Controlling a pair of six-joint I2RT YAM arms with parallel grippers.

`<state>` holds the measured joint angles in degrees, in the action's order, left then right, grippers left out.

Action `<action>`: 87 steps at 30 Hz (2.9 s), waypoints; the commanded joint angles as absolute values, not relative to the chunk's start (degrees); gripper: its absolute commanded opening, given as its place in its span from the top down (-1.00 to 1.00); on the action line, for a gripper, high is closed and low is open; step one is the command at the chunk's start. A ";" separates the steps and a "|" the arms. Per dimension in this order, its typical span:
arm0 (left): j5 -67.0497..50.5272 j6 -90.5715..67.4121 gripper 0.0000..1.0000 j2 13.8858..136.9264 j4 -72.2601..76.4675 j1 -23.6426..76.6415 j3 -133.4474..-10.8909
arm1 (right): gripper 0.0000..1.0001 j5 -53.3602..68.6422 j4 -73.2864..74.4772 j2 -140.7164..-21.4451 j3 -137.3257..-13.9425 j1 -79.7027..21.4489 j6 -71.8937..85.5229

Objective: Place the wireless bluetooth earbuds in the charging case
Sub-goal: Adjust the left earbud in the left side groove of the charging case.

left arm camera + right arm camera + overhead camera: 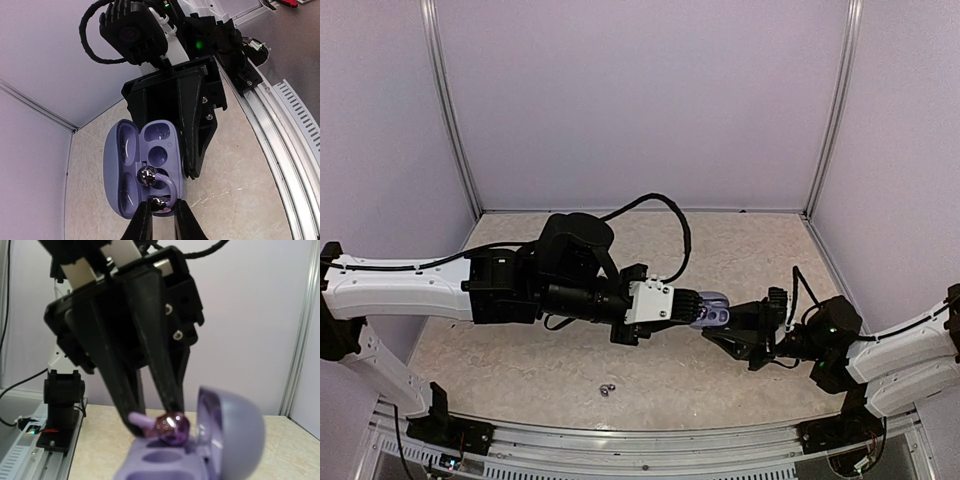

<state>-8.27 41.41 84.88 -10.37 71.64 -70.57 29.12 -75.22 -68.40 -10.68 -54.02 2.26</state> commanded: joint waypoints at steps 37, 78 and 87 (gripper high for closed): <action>5.29 47.88 0.12 83.47 -3.77 78.40 -68.39 | 1.00 29.00 -77.22 -68.05 -12.02 -54.93 3.70; 2.11 51.63 0.29 87.38 -10.83 78.28 -73.02 | 1.00 31.66 -77.22 -70.08 -12.68 -54.93 5.14; 1.15 50.19 0.49 87.20 -11.93 77.46 -72.60 | 1.00 31.68 -77.05 -69.16 -12.62 -54.93 4.83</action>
<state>3.09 51.31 86.74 -9.52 78.00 -71.53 31.99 -75.59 -70.37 -11.49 -54.37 4.38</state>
